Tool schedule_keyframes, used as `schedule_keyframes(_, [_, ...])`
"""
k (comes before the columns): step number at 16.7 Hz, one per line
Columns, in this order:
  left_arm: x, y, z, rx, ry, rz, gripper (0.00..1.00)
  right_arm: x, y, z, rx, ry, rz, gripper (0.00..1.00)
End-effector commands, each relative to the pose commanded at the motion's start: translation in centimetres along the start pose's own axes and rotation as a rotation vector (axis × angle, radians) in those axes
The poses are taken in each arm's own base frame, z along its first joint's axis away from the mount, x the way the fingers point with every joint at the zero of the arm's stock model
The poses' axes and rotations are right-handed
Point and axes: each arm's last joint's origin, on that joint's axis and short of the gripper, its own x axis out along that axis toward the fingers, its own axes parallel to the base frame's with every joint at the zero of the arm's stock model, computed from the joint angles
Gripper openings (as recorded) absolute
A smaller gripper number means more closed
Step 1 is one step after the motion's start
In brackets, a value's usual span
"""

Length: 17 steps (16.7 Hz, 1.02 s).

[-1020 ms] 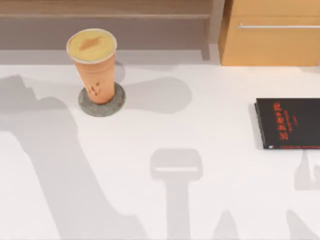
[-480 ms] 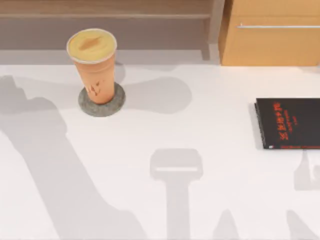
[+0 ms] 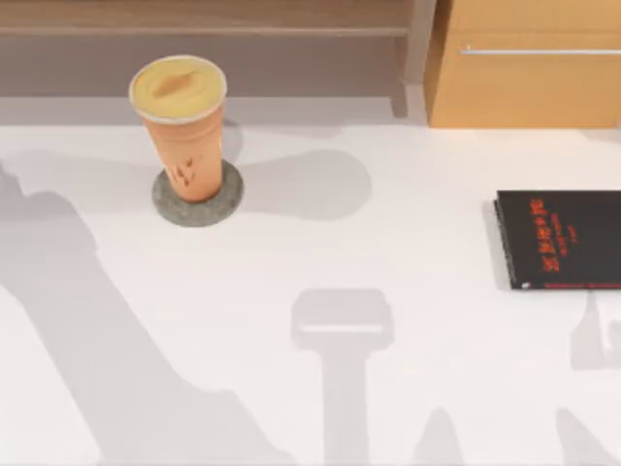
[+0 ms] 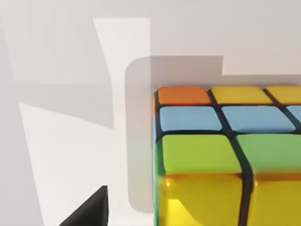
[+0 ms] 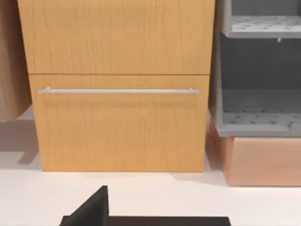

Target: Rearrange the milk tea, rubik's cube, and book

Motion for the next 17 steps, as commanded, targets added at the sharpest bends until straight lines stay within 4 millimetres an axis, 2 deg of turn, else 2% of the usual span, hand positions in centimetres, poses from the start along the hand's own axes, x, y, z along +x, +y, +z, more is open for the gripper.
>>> schedule_keyframes(1, [0.00,0.00,0.00,0.000,0.000,0.000,1.00,0.00,0.00,0.00,0.000,0.000,0.000,1.00])
schedule_keyframes(14, [0.00,0.00,0.00,0.000,0.000,0.000,0.02,0.00,0.00,0.00,0.000,0.000,0.000,1.00])
schedule_keyframes(17, [0.00,0.00,0.00,0.000,0.000,0.000,0.00,0.00,0.00,0.00,0.000,0.000,0.000,1.00])
